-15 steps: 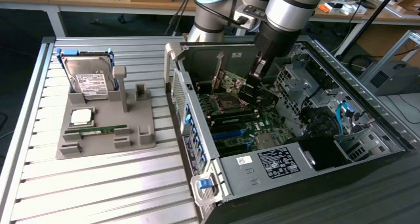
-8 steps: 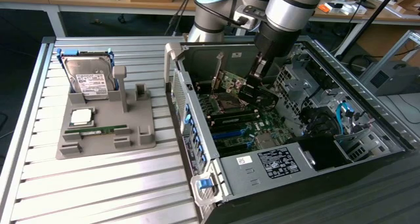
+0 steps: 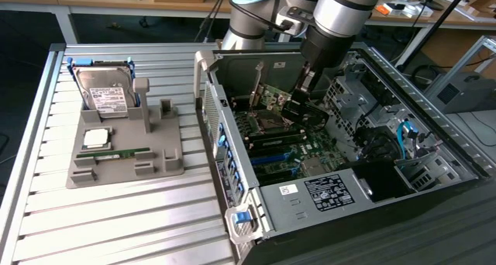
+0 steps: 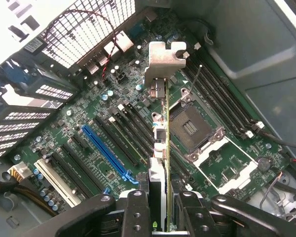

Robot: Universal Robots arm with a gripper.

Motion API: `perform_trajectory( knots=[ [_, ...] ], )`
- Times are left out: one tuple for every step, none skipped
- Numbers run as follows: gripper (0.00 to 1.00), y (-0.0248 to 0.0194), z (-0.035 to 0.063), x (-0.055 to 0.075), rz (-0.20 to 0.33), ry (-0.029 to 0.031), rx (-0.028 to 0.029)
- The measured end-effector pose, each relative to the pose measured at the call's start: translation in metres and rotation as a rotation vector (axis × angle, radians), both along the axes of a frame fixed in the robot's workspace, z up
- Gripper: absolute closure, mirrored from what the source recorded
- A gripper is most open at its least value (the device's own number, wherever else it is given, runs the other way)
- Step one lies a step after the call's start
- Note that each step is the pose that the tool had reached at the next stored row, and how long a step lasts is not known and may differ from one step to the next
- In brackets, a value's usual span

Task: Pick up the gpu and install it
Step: 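Insert the gpu into the slot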

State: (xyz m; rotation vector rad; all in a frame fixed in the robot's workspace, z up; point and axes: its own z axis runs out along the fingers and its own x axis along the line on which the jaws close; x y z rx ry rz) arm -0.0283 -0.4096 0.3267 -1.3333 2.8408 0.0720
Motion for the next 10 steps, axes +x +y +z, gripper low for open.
perform_trajectory(
  knots=[
    [0.73, 0.0000, 0.0000, 0.0000, 0.005, 0.0000, 0.0000],
    [0.73, 0.0000, 0.0000, 0.0000, 0.010, 0.0000, 0.0000],
    [0.73, 0.0000, -0.0001, 0.0000, 0.014, 0.0000, 0.0000],
    [0.73, 0.0000, -0.0001, 0.0000, 0.018, 0.0000, 0.0001],
    [0.73, 0.0000, -0.0001, 0.0000, 0.021, 0.0000, 0.0000],
    [0.73, 0.0000, -0.0001, 0.0000, 0.025, 0.0000, 0.0000],
    [0.73, 0.0000, -0.0001, 0.0000, 0.027, 0.0000, 0.0000],
    [0.73, 0.0000, -0.0001, 0.0000, 0.029, 0.0000, 0.0000],
    [0.73, 0.0000, -0.0002, 0.0000, 0.032, 0.0000, 0.0000],
    [0.73, 0.0000, -0.0002, 0.0000, 0.035, 0.0000, 0.0000]
  ],
)
